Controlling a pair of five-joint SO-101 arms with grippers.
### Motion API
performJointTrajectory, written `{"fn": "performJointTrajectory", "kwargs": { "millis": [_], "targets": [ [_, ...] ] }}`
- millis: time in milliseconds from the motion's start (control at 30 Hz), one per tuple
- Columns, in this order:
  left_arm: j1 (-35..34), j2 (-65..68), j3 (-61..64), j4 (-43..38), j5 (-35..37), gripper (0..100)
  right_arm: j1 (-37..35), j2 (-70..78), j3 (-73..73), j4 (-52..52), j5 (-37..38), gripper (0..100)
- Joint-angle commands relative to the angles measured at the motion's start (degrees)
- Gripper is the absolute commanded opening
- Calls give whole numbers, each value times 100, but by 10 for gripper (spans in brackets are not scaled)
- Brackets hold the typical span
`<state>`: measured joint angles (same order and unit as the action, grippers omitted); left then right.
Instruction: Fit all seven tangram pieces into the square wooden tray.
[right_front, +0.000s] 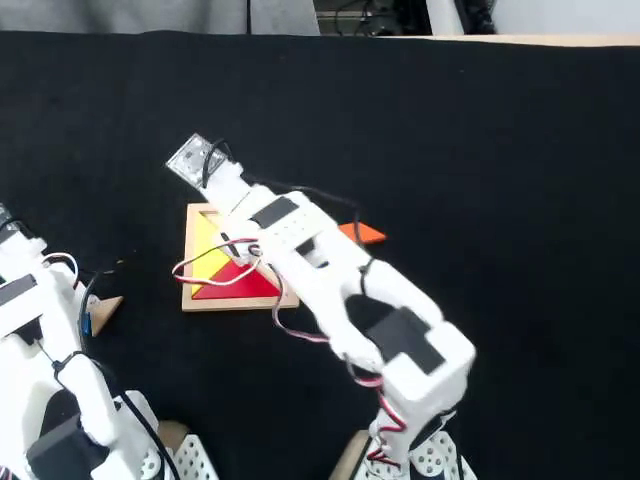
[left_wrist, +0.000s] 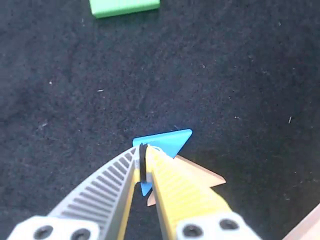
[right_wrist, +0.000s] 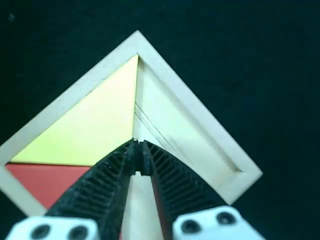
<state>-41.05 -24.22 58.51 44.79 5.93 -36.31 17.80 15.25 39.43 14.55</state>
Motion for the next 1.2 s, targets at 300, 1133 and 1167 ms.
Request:
{"fn": "performJointTrajectory", "kwargs": {
  "millis": [300,1133,1167],
  "targets": [
    [-40,-9,-374,-35,70,30,-290,321,-796,457,97,11],
    [-286,62,-514,132,-1591,202,897,-1033,804,-457,-448,11],
    [-295,62,-523,123,-1811,202,897,-1033,804,-431,-448,11]
  ]
}}
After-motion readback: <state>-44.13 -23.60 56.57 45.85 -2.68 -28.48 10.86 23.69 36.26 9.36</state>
